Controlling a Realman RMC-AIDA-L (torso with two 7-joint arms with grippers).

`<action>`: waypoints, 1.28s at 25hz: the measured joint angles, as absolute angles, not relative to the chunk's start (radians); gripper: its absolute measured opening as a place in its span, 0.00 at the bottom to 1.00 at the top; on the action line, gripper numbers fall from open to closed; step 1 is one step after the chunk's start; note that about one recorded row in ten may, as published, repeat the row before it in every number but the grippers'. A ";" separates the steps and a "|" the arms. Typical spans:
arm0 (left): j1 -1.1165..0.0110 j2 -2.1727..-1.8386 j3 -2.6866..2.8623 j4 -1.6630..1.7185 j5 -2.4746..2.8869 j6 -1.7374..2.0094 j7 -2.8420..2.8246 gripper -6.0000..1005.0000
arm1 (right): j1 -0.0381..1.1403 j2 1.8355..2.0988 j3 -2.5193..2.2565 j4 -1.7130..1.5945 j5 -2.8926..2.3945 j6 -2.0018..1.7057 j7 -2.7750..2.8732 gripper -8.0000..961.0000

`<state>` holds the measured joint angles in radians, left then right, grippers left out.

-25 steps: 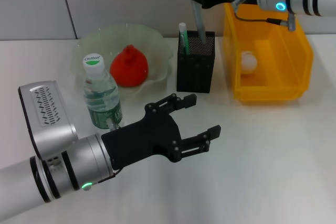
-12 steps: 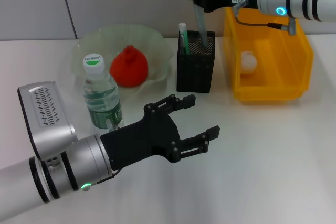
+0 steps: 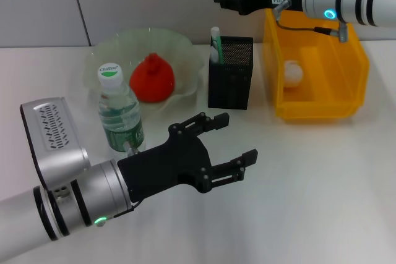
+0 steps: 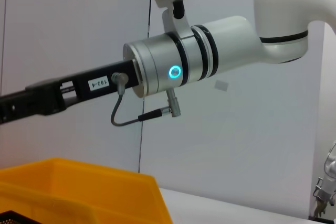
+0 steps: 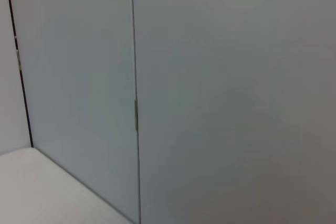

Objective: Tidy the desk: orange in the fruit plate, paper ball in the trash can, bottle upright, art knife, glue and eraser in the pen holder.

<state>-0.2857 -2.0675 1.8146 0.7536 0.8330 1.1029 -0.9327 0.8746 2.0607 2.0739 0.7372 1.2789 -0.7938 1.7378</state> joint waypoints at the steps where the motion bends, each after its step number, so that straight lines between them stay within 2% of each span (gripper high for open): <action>1: -0.286 -2.067 1.814 0.753 0.833 1.103 -0.933 0.81 | 0.870 2.061 2.074 0.739 1.298 -0.794 1.719 0.38; 4: -0.283 -2.065 1.809 0.752 0.833 1.103 -0.933 0.81 | 0.833 2.062 2.074 0.752 1.426 -0.821 1.598 0.46; 10: -0.280 -2.063 1.797 0.752 0.834 1.103 -0.933 0.81 | 0.786 2.058 2.076 0.777 1.483 -0.873 1.544 0.71; 16: -0.278 -2.058 1.770 0.751 0.837 1.105 -0.940 0.81 | 0.713 2.061 2.085 0.822 1.539 -0.936 1.478 0.81; 23: -0.279 -2.039 1.743 0.755 0.839 1.108 -0.985 0.81 | 0.597 2.062 2.086 0.893 1.649 -1.082 1.367 0.80; 29: -0.280 -2.001 1.725 0.764 0.867 1.138 -1.033 0.81 | 0.508 2.062 2.109 0.949 1.659 -1.239 1.319 0.80; 32: -0.276 -1.995 1.700 0.765 0.896 1.166 -1.038 0.81 | 0.494 2.063 2.142 0.952 1.660 -1.297 1.308 0.80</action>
